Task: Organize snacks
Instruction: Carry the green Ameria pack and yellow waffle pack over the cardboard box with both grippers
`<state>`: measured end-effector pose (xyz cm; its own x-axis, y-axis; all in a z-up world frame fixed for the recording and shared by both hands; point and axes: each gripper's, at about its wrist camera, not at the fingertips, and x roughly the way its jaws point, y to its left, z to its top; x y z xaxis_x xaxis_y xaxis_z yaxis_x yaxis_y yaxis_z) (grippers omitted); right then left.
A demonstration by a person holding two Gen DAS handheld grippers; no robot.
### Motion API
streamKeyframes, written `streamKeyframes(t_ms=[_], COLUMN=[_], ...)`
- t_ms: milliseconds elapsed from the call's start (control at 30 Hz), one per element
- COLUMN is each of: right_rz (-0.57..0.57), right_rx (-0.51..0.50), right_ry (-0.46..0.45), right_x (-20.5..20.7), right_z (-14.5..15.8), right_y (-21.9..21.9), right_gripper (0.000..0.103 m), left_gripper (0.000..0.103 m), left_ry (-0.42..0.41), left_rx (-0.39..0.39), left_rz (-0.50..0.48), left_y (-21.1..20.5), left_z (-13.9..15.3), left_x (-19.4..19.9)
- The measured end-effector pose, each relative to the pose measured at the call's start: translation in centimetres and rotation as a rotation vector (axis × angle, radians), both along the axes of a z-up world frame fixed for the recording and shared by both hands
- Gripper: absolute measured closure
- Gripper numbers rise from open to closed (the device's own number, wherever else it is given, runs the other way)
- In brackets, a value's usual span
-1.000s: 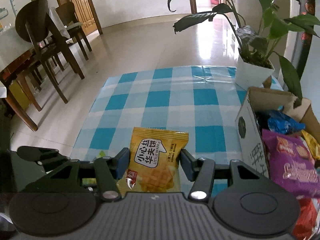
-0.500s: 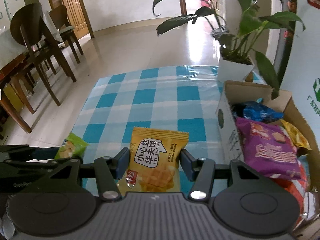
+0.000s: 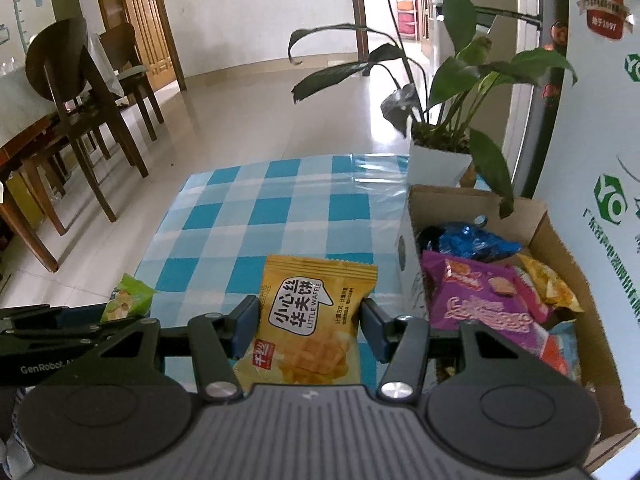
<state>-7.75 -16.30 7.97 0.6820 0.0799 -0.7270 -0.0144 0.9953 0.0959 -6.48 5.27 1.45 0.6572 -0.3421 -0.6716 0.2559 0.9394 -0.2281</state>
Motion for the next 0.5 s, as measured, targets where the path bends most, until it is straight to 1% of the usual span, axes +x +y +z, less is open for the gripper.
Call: streamKeyframes(t_ms=[67,167,267,400,500], right_rz=[0.003,-0.011,-0.031,-0.049,-0.083], right_rx=[0.001,0.011,0.025,0.040,0.065], right_ry=[-0.018,-0.037,-0.053,-0.074,-0.092], right_x=[-0.3,-0.4,-0.6,-0.7,-0.9], right_z=[0.4,0.8,1.2,1.5,1.9], right_y=[-0.3,-1.2,-2.2,-3.2,-4.6], right_gripper=[0.043,0.043,0.043,0.043,0.043], left_gripper=[0.051,0.051,0.051,0.051,0.051], left_ry=[-0.002,0.000,-0.014,-0.025,-0.035], left_rx=[0.006,-0.019,-0.013,-0.026,-0.035], left_rz=[0.011,0.036,0.062,0.089,0.097], left_y=[-0.1,0.0,-0.2,-1.0,-2.1], left_z=[0.1,0.5,1.0,1.8,2.5], left_x=[-0.2,-0.3,-0.6,-0.9,-1.1])
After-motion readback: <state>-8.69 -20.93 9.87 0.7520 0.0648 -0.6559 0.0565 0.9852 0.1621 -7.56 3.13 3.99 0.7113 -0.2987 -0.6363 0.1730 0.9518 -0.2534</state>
